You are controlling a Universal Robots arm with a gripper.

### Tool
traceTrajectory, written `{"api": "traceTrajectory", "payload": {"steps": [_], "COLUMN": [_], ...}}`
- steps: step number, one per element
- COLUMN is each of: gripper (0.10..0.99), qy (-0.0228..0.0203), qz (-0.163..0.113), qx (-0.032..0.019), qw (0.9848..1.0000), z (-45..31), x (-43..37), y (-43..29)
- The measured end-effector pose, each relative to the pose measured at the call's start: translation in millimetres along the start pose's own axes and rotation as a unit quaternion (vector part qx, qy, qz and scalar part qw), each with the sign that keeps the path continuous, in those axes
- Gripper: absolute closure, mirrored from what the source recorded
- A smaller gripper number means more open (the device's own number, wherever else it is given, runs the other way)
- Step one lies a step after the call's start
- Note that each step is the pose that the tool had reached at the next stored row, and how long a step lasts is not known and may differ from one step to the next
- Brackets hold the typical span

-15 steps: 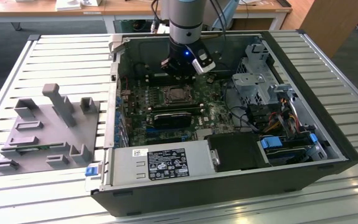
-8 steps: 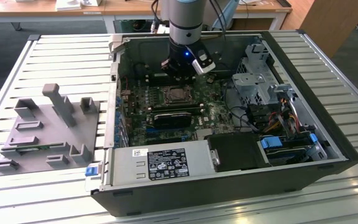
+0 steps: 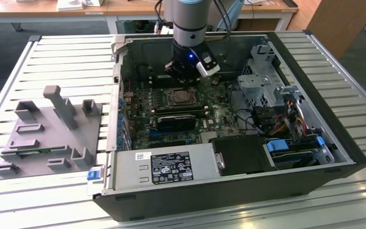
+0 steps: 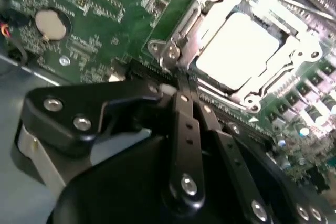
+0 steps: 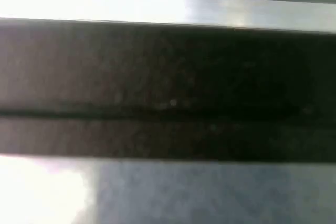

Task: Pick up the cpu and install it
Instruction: 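Install the first cpu locking lever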

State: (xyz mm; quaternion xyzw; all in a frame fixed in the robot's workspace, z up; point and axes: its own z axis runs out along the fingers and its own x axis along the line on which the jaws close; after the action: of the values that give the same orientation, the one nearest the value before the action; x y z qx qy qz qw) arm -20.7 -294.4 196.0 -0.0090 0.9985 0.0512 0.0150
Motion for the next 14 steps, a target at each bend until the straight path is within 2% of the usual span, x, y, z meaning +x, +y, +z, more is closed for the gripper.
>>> {"api": "traceTrajectory", "payload": {"steps": [6, 14], "gripper": [0.980, 0.980], "qy": [0.0001, 0.0000], "qz": [0.000, 0.000], "qx": [0.0000, -0.0001], "qw": [1.0000, 1.0000], "z": [-13.4, -13.9], "x": [-0.4, -0.4], "y": [1.4, -2.4]}}
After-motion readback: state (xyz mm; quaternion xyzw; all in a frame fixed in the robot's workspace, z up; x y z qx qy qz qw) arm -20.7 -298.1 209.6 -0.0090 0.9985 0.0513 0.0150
